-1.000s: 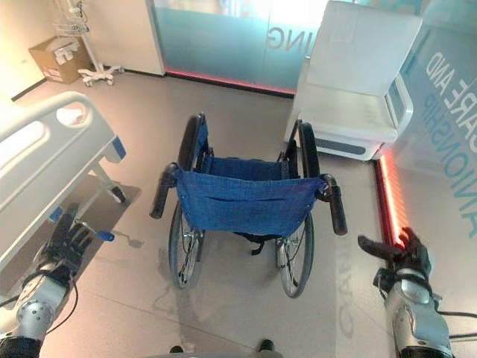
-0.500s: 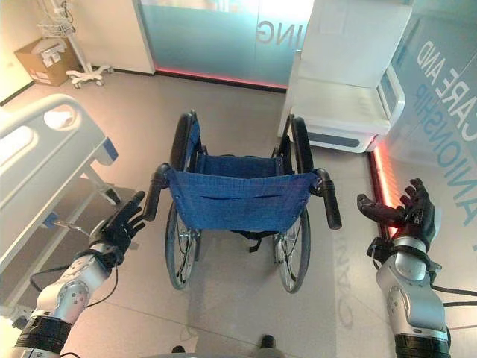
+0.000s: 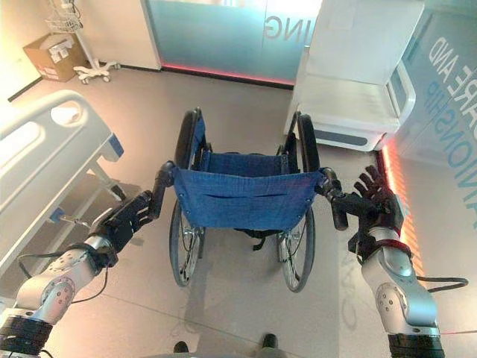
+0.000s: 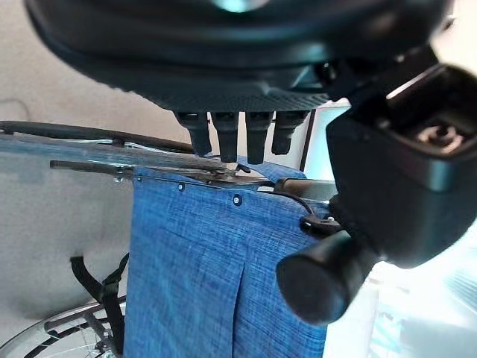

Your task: Push the wheelchair next to the bed

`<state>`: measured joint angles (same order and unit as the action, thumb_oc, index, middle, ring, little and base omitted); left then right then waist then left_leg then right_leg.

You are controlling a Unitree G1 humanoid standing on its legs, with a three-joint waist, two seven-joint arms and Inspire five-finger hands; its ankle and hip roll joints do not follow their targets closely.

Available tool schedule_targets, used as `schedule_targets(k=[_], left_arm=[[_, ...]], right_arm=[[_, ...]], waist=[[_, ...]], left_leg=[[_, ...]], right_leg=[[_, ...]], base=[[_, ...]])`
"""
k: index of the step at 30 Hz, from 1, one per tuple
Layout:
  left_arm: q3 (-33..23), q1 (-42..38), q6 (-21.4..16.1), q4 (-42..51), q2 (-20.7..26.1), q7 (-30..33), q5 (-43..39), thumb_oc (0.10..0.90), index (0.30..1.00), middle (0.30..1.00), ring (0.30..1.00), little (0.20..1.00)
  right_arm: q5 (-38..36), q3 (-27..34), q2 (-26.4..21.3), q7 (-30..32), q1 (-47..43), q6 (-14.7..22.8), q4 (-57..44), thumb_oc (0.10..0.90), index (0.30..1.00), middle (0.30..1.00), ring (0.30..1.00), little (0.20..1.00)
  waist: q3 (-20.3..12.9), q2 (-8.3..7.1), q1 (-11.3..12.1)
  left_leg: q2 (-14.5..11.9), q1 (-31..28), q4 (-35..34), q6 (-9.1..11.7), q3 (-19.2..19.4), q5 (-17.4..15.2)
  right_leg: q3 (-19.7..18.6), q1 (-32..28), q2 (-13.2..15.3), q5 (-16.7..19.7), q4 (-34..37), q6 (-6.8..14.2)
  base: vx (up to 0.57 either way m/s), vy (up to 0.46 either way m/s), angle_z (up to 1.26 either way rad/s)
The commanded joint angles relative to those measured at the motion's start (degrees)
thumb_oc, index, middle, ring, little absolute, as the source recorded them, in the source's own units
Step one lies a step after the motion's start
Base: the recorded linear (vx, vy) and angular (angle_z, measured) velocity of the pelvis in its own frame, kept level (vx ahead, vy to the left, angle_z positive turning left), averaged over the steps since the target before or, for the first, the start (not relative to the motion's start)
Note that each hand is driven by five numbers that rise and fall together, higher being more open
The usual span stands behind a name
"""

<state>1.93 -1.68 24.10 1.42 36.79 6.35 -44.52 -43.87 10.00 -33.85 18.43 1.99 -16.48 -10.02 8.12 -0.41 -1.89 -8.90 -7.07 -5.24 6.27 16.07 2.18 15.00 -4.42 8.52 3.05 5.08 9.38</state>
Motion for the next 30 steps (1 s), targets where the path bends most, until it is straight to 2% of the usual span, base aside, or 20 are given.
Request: schedule_targets(k=[1,2,4,7,10,14,17,21,26,30], left_arm=[[2.17,-9.39,-5.70,0.74,1.70,-1.19,1.68,0.800,0.900,0.900,0.900,0.900],[1.77,-9.31,-5.16,1.41,2.17,-0.46,0.87,0.800,0.900,0.900,0.900,0.900],[-0.15,-9.21,-4.07,2.39,4.40,-3.60,-0.66,0.800,0.900,0.900,0.900,0.900],[0.57,-9.90,-4.67,2.93,4.89,-5.37,-1.40,0.800,0.900,0.900,0.900,0.900],[-4.88,-9.64,-0.18,7.35,11.69,-9.15,-11.13,0.800,0.900,0.900,0.900,0.900],[-9.26,-7.20,4.52,11.55,16.37,-11.12,-16.34,0.800,0.900,0.900,0.900,0.900],[-9.11,-7.12,6.56,12.05,19.06,-11.87,-16.92,0.800,0.900,0.900,0.900,0.900],[-8.18,-8.22,6.06,11.78,21.62,-12.41,-17.58,0.800,0.900,0.900,0.900,0.900],[-6.85,-9.66,6.38,11.16,23.44,-12.23,-18.66,0.800,0.900,0.900,0.900,0.900],[-5.40,-11.38,7.07,10.91,24.15,-11.86,-19.82,0.800,0.900,0.900,0.900,0.900]], right_arm=[[-0.53,2.08,-7.53,-3.45,-6.32,5.55,-7.92,0.800,0.900,0.900,0.900,0.900],[-0.10,1.97,-7.94,-3.35,-6.29,5.18,-8.10,0.800,0.900,0.900,0.900,0.900],[-1.06,2.70,-9.67,-2.59,-6.37,3.41,-8.56,0.800,0.900,0.900,0.900,0.900],[0.51,1.90,-9.69,-1.76,-7.35,3.41,-7.24,0.800,0.900,0.900,0.900,0.900],[-0.98,3.36,-13.68,0.71,-7.54,1.64,-5.69,0.800,0.900,0.900,0.900,0.900],[4.79,4.58,-15.43,2.08,-7.32,0.14,-3.82,0.800,0.900,0.900,0.900,0.900],[5.44,3.41,-18.04,3.87,-8.41,-2.35,-3.31,0.800,0.900,0.900,0.900,0.900],[5.80,1.26,-21.60,4.39,-10.13,-5.36,-2.39,0.800,0.900,0.900,0.900,0.900],[8.22,-0.75,-23.57,5.58,-11.27,-8.04,-1.03,0.800,0.900,0.900,0.900,0.900],[5.93,-2.13,-24.67,7.81,-12.84,-9.82,1.27,0.800,0.900,0.900,0.900,0.900]], waist=[[-2.30,0.66,-1.09],[-2.31,0.68,-1.13],[-2.31,0.87,-0.96],[-2.00,0.91,-0.75],[-2.00,1.59,-0.45],[-2.09,2.22,0.45],[-1.73,2.48,1.06],[-1.05,2.56,1.43],[-0.92,2.60,1.48],[-0.71,2.64,1.56]], left_leg=[[-0.23,-0.07,0.24,-0.53,1.71,-1.38],[-0.26,0.01,0.24,-0.47,1.76,-1.35],[-0.26,0.22,0.24,-0.29,1.79,-1.13],[-0.20,0.32,0.24,-0.28,1.51,-1.11],[-0.15,0.61,0.24,0.23,1.48,-1.03],[-0.01,0.97,0.24,0.32,1.08,-0.90],[0.12,1.37,0.24,0.32,0.66,-0.68],[0.30,1.63,0.24,0.25,0.16,-0.56],[0.33,1.55,0.24,0.29,0.07,-0.40],[0.23,1.53,0.24,0.39,0.03,-0.15]], right_leg=[[1.14,-1.64,0.99,-1.18,-0.60,0.18],[1.17,-1.59,0.96,-1.20,-0.58,0.18],[1.48,-1.50,1.08,-1.13,-0.58,0.22],[1.26,-1.46,0.96,-1.15,-0.57,0.11],[1.80,-1.42,1.30,-1.17,-0.46,0.25],[2.24,-1.37,1.68,-1.20,-0.46,0.40],[2.34,-1.25,1.70,-1.13,-0.40,0.40],[2.36,-1.26,1.72,-1.11,-0.35,0.37],[2.48,-1.45,1.77,-1.12,-0.42,0.43],[2.53,-1.55,1.72,-1.21,-0.54,0.35]], base=[[0.00,0.000,0.00],[0.00,0.000,0.00],[0.00,0.000,0.00],[0.00,0.000,0.00],[0.01,0.052,0.00],[0.02,0.030,0.03],[0.00,-0.004,0.04],[0.00,-0.010,0.03],[0.01,-0.002,0.00],[0.01,0.000,0.00]])
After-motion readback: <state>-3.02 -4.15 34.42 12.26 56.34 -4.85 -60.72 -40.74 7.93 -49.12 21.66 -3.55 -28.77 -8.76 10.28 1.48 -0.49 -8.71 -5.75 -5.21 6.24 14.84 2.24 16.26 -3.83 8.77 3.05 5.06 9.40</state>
